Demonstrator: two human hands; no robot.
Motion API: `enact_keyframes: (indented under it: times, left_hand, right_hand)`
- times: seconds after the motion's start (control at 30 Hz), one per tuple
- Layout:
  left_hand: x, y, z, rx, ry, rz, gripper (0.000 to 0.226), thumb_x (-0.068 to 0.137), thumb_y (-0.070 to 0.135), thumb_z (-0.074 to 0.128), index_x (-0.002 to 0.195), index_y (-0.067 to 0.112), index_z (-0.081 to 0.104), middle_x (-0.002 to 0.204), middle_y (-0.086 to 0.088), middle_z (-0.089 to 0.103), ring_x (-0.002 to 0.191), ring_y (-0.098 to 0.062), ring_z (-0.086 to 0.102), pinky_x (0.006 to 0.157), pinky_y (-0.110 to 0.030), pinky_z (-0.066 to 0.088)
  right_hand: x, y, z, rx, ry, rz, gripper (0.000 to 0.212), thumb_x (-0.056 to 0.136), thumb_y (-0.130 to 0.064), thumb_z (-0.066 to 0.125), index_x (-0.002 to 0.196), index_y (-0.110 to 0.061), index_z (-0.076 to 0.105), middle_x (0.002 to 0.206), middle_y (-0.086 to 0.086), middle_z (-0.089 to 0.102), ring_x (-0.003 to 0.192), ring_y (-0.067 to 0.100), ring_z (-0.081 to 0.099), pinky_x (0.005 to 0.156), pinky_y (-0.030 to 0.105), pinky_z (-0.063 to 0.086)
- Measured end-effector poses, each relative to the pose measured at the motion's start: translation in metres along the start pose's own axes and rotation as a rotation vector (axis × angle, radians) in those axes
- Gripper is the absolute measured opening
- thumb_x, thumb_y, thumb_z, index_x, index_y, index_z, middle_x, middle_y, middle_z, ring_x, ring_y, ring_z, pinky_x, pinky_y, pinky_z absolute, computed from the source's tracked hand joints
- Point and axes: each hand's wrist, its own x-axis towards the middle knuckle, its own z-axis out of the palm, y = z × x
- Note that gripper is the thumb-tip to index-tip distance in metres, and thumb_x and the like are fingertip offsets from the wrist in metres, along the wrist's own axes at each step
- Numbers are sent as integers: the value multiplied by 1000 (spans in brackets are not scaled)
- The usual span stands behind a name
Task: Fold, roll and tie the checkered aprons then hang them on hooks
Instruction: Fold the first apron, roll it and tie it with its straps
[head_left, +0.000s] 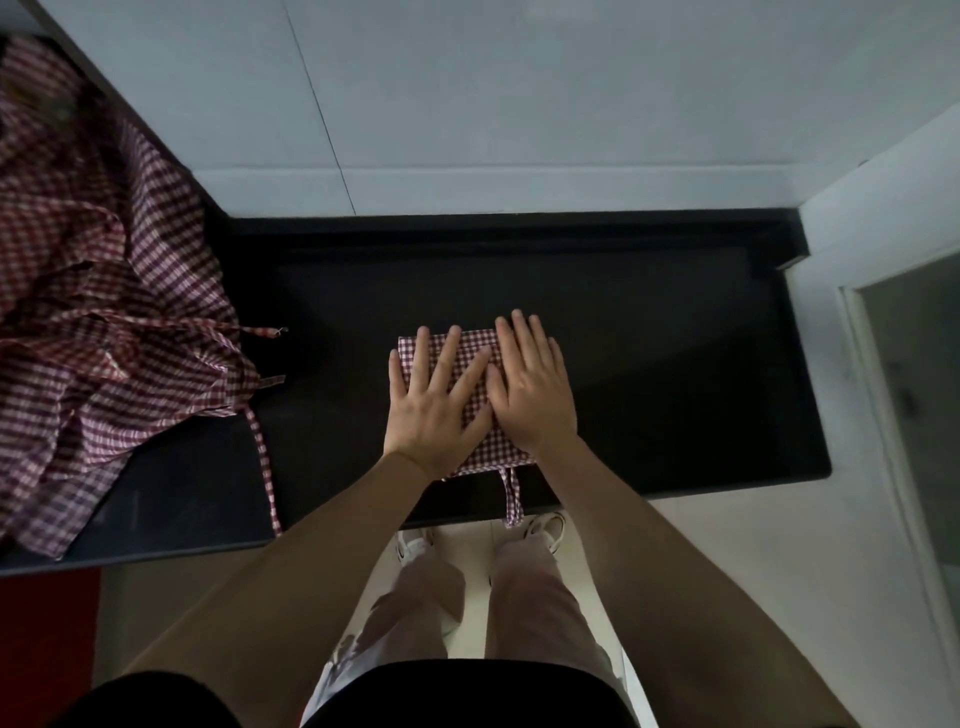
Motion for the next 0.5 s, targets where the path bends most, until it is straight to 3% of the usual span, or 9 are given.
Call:
enact_keyframes:
  times: [0.17, 0.3, 0.43, 0.5]
  left_hand:
    - [6, 4, -2, -5, -43, -21, 85, 86, 79, 17, 155, 38, -13, 164, -2, -20, 147, -35, -25, 117, -63, -6]
    - [12, 7, -2, -13, -20, -67, 88, 84, 81, 14, 155, 37, -12, 164, -3, -18, 148, -35, -23, 117, -63, -6]
    - [15, 10, -3, -38, 11, -92, 86, 85, 80, 15, 155, 37, -10, 164, -2, -16, 148, -35, -21, 117, -64, -7]
    - [15, 11, -3, -46, 28, -78, 83, 87, 78, 15, 155, 38, -10, 164, -2, -15, 149, -36, -19, 116, -64, -7]
  right_hand:
    - [11, 6, -4, -11, 9, 57, 62, 104, -44, 17, 159, -15, 15, 166, 9, 14, 154, 22, 7, 124, 50, 11]
    - [13, 2, -6, 81, 105, 276, 65, 105, -44, 25, 159, -10, 11, 166, 10, 11, 154, 23, 5, 124, 48, 7]
    - [-12, 7, -3, -23, 70, 30, 56, 107, -35, 21, 159, -17, 14, 166, 5, 12, 154, 21, 7, 123, 50, 13]
    - [-12, 16, -3, -18, 7, 17, 55, 107, -37, 19, 159, -21, 12, 167, 4, 9, 154, 22, 6, 123, 52, 15]
